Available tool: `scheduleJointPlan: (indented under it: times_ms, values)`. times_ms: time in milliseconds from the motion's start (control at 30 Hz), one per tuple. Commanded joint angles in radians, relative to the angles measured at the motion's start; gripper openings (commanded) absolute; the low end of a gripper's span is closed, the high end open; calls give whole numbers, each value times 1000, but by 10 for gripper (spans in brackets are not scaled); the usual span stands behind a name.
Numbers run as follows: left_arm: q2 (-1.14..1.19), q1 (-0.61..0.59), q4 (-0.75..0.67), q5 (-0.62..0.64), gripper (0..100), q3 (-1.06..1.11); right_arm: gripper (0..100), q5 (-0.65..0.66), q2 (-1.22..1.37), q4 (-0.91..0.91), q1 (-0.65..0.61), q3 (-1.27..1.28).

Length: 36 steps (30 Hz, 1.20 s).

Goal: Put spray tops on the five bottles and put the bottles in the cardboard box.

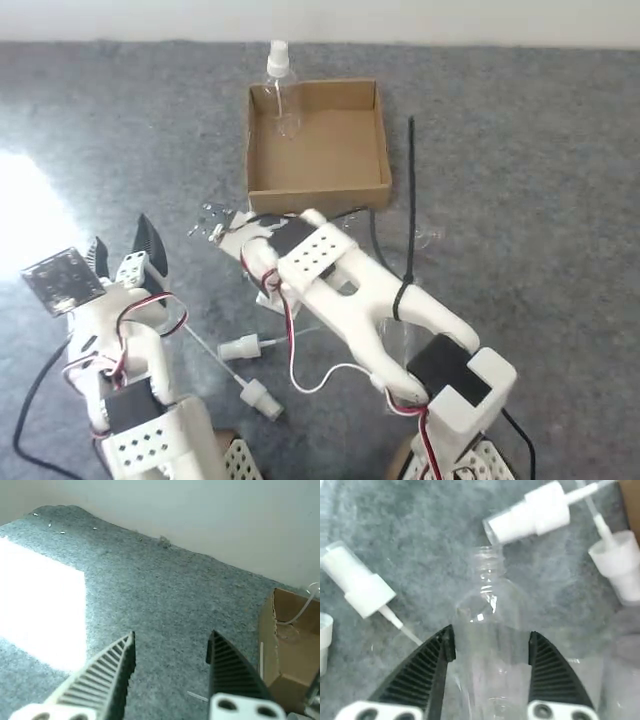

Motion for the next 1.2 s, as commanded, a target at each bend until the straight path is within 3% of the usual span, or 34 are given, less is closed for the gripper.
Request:
scheduleJointPlan:
  times_ms: [0,167,333,633,1167]
  values:
    - [-11,0,-6,6,213,-30,131,11,-18,130,54,-127]
    - [-11,0,-6,6,213,-30,131,15,-18,289,73,-189]
    - [-11,2,-6,6,213,-30,132,112,-8,384,71,-190]
    - [-11,2,-6,6,213,-30,255,110,28,364,73,-186]
    - [-11,2,-6,6,213,-30,222,118,70,312,42,-190]
